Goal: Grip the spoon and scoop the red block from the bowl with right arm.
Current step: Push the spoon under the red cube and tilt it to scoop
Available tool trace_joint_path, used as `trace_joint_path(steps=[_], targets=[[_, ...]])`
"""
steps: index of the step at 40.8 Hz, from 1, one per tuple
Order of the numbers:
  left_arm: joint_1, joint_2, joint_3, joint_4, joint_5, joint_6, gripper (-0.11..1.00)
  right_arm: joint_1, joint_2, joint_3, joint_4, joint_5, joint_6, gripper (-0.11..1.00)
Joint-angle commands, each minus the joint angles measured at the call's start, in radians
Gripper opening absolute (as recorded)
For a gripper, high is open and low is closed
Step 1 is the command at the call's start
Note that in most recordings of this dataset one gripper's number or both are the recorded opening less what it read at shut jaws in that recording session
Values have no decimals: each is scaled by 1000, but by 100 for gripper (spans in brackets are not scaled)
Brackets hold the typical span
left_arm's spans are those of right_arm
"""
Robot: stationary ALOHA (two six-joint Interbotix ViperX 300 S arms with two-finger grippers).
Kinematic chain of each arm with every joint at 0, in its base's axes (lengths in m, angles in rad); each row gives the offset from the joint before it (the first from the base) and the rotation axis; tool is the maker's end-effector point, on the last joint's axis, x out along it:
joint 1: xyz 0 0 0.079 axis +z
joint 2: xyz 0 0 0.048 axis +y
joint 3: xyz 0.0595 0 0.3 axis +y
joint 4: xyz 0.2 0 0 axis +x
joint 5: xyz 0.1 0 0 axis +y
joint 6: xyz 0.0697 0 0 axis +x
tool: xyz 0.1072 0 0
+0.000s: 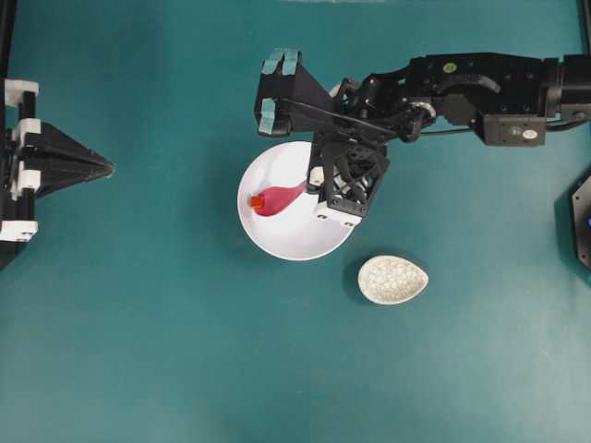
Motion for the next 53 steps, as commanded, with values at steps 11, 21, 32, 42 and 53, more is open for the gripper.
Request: trace_joint_path(steps=[11,21,32,42,53], targets=[[2,5,-25,2,-12,3,0,2,-51,29,6,-38,6,25],[-2,6,-25,2,-12,3,0,2,-94,94,17,-107,26,25],[-5,11,-23,2,-12,3,0,6,-144,167,17,-187,44,25],[-5,11,-23,2,-12,3,0,9,-150,183,17,-213,44,25],[-5,11,-23,2,-12,3,0,17,-141,186,17,-219,41,24]])
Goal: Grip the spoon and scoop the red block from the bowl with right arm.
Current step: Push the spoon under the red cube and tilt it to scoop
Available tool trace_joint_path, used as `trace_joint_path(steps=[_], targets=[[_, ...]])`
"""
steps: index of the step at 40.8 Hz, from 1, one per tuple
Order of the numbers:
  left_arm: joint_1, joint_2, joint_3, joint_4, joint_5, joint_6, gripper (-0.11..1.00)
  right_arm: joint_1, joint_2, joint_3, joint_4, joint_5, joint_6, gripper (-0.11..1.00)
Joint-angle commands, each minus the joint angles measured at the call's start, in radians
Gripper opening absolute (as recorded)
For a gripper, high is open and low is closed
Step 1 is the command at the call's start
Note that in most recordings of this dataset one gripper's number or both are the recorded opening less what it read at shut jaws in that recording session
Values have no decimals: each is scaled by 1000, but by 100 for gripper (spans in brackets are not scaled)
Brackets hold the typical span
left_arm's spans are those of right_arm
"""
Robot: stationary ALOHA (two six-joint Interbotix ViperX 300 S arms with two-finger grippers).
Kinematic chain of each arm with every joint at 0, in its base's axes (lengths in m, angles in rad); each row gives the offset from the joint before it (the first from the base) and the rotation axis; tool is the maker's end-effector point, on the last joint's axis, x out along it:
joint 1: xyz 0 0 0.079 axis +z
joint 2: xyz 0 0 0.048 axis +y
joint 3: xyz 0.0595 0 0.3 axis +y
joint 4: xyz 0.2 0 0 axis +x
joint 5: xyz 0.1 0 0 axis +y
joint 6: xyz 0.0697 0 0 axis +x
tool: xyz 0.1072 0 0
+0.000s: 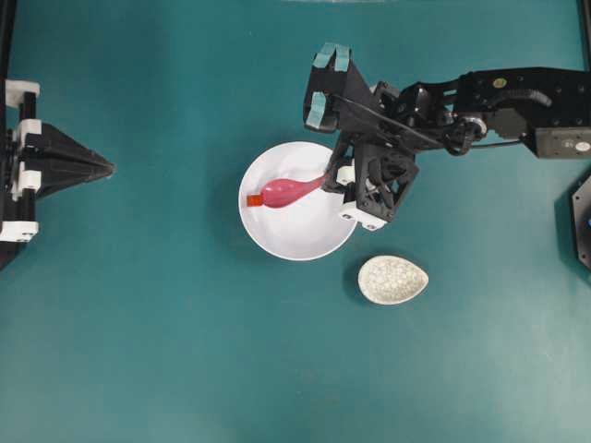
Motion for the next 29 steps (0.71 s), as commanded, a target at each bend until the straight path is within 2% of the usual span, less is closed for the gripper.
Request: trace_joint_path(steps=[1,29], targets=[[-2,8,-23,2,-12,2,0,8,-17,-9,3,-14,-2,24],[-5,9,-23,2,-12,-5,0,37,-11,31,29,-110,3,24]])
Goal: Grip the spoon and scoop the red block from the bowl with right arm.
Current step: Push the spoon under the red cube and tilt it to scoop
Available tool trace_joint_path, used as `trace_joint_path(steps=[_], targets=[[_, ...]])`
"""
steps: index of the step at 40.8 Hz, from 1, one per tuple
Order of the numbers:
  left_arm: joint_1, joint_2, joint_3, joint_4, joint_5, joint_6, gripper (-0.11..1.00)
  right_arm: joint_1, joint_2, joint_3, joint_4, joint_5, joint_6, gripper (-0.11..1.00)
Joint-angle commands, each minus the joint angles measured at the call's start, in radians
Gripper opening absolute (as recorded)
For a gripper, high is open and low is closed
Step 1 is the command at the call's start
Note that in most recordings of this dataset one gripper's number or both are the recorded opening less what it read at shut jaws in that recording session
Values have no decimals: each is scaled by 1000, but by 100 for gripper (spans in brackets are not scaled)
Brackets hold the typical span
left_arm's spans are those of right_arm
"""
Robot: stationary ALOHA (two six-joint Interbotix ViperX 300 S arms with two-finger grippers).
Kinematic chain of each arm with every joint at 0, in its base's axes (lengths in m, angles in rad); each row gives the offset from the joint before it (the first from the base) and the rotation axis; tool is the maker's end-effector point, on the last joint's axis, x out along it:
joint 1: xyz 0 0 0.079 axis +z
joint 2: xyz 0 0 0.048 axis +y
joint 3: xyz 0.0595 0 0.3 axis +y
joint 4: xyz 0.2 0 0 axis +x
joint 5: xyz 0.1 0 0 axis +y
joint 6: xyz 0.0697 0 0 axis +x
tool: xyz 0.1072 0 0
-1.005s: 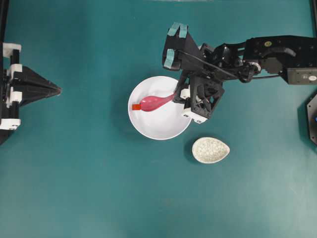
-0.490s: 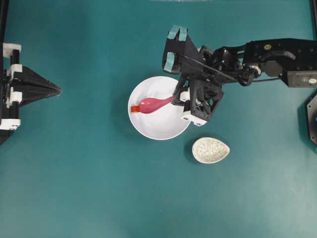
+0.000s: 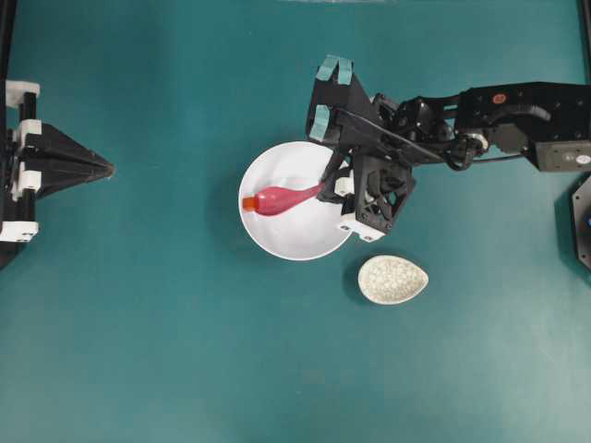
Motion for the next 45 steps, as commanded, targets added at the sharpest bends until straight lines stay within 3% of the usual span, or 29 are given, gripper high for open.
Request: trace_joint_path(steps=[1,24,45], targets=[[-5,9,-23,2,-12,-5,0,9,-12,-5,8,-20,0,24],[-8,9,-25,2,-8,-8,0,18,-21,44,23,-100,0,24],[-8,9,-23,2,-3,-9,0,32,-129,210,25,-304,6,24]])
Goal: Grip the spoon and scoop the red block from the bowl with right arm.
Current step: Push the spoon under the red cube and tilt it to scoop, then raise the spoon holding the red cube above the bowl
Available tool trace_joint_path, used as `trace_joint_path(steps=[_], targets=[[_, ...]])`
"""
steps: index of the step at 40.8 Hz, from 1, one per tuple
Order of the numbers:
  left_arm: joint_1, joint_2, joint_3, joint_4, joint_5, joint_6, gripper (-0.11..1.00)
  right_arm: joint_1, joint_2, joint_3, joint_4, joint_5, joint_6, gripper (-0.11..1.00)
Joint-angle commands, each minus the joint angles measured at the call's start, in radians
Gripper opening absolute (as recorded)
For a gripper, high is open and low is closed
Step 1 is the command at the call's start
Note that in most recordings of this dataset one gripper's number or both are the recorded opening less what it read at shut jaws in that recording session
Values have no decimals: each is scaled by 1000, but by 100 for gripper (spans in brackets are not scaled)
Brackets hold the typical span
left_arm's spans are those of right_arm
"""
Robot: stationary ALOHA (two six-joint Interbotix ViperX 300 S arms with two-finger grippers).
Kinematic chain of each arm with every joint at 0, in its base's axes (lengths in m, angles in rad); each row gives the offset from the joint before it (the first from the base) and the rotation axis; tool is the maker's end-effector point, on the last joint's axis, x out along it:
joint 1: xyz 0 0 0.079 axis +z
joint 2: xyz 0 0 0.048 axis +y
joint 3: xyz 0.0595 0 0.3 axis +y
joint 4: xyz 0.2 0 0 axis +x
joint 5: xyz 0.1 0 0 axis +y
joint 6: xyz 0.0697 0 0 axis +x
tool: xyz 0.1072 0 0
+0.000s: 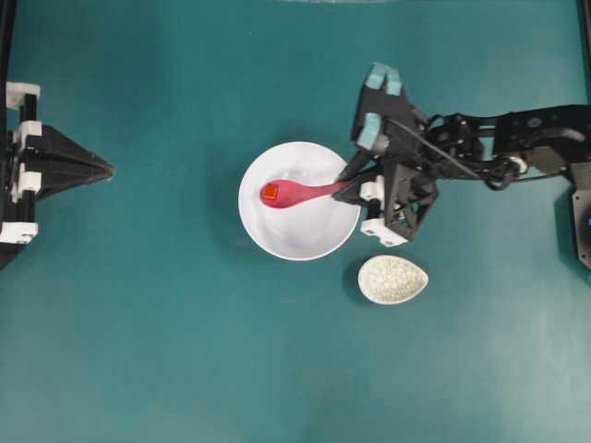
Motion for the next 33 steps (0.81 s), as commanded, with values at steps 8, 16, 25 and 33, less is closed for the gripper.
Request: trace_joint_path(steps=[8,16,25,33], targets=[[-2,6,-25,2,3,0,0,18,-71,49,3,-81,5,24],[-2,6,-25,2,3,0,0,32,-103,83,5,-117,6,24],[-2,2,-25,2,3,-3,0,40,-149,120,29,-147,6,24],[-2,2,-25,2,3,-5,0,40,-199,129,34,-147,6,24]])
